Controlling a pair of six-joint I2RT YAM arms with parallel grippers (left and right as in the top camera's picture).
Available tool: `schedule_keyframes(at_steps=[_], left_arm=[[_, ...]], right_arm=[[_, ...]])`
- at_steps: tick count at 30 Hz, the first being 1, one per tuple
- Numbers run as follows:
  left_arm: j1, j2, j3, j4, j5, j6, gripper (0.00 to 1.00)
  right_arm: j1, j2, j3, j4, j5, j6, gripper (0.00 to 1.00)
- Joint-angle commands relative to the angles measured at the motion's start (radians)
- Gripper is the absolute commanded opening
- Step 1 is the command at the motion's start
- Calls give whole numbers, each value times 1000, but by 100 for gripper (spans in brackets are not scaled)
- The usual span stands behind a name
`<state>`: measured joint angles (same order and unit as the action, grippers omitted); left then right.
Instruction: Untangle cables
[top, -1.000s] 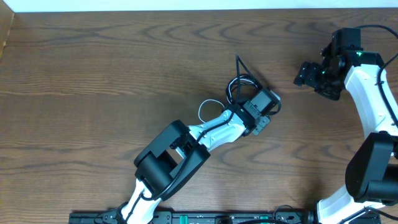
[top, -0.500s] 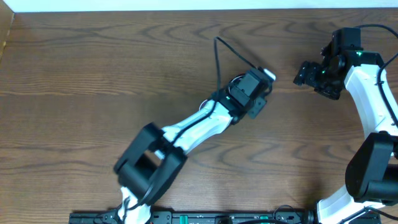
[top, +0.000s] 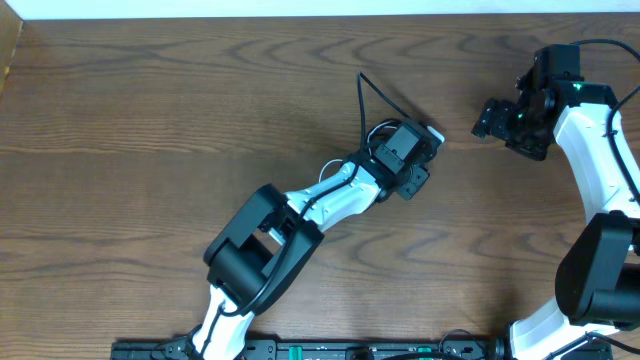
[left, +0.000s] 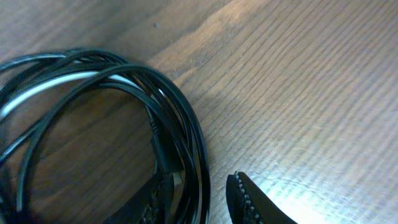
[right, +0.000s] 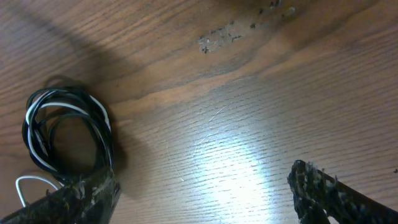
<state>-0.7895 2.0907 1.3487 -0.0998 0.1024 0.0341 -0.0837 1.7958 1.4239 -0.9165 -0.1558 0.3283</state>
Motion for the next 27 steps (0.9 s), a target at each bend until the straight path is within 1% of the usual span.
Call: schedule_keyframes(at_steps=[1, 9, 10, 11, 14, 16, 17, 18, 19, 20, 21, 22, 24, 25, 26, 27], left_arm=[[-2, 62, 2, 17, -14, 14, 34], [-2, 98, 2, 13, -14, 14, 34], [-2, 98, 2, 12, -14, 14, 24], [-2, 98, 2, 11, -13, 14, 8], [2, 71, 11, -41, -13, -7, 8], [15, 5, 27, -107, -11, -72, 7], [32, -59, 31, -140, 35, -120, 7], [41, -88, 31, -146, 76, -133, 7], [56, -124, 31, -151, 148, -150, 7], [83, -175, 31, -153, 285, -169, 7], [97, -196, 31, -153, 347, -177, 8], [121, -228, 31, -153, 444, -198, 8], [169, -271, 31, -154, 582, -243, 7], [203, -287, 31, -153, 666, -271, 8], [225, -293, 31, -151, 709, -286, 7], [261, -295, 31, -147, 787, -311, 7]], right_arm=[[0, -20, 14, -2, 8, -12, 86], [0, -20, 14, -7, 8, -12, 86], [0, -20, 14, -7, 8, -12, 86], [0, -20, 14, -7, 8, -12, 86], [0, -20, 14, -7, 8, -12, 86], [0, -20, 14, -7, 7, -12, 86], [1, -20, 14, -7, 7, -12, 86], [2, -20, 14, -6, 6, -12, 86], [3, -20, 14, -5, 2, -12, 86], [6, -20, 14, -1, -15, -13, 86], [8, -20, 14, 1, -27, -17, 86], [14, -20, 14, 7, -68, -35, 86], [23, -20, 14, 13, -129, -58, 86], [31, -20, 14, 21, -189, -82, 86], [34, -20, 14, 26, -224, -100, 86], [40, -20, 14, 35, -282, -125, 86]])
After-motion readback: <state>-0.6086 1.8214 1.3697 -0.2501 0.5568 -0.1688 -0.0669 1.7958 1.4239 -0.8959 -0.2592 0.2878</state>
